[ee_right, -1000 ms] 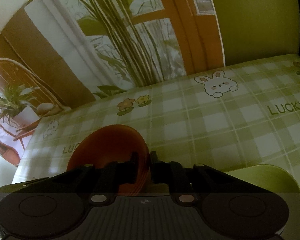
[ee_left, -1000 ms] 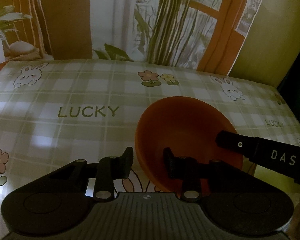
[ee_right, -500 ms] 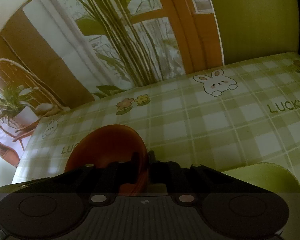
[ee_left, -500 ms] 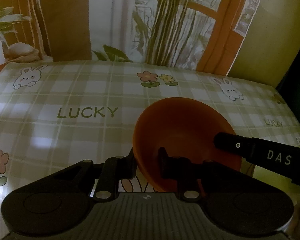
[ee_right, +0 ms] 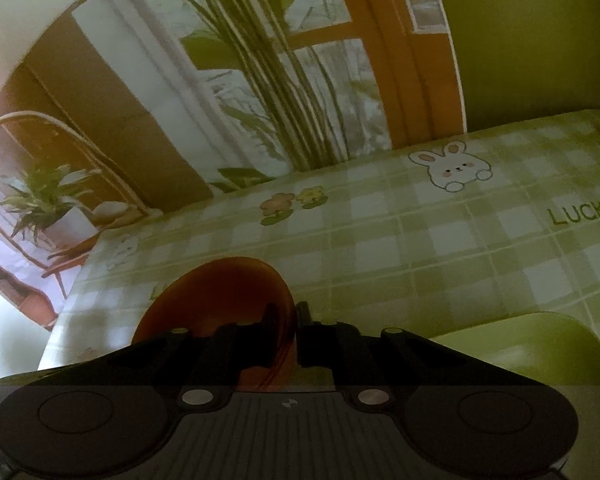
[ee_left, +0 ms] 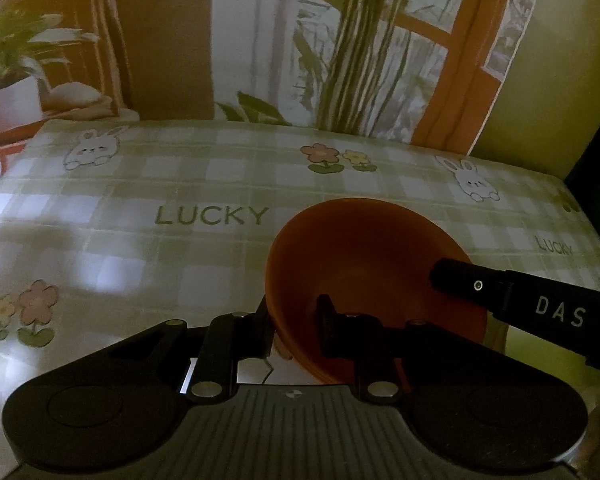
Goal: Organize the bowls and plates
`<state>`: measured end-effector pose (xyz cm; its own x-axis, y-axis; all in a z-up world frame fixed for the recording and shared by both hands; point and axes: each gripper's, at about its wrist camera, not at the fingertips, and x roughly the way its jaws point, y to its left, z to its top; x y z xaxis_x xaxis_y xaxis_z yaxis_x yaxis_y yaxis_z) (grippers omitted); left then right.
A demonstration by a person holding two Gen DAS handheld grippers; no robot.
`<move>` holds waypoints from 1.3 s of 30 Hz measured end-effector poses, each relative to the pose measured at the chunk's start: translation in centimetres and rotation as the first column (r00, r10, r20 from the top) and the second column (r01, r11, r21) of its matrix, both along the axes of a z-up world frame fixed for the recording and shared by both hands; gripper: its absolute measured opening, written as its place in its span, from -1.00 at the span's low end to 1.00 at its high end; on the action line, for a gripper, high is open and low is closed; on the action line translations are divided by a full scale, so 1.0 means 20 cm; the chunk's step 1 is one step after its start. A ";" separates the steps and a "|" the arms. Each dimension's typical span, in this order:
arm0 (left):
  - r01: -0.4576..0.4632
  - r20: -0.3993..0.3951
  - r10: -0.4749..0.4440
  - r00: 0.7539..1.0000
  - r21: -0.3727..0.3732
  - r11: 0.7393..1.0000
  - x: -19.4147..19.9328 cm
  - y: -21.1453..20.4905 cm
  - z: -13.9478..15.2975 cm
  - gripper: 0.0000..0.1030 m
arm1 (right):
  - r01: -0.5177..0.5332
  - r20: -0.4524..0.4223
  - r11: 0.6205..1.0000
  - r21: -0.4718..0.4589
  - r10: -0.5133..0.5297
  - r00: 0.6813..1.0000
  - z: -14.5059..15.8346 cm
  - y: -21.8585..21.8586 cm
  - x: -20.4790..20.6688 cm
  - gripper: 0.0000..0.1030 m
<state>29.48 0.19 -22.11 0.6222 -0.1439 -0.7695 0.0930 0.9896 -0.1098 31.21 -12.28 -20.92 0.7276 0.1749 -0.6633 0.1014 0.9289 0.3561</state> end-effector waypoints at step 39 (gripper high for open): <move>-0.094 0.157 0.098 0.983 -0.030 0.995 -0.71 -0.08 0.43 -0.56 | -0.064 0.181 0.998 -0.028 0.068 0.981 0.38 0.03 -0.68 -0.84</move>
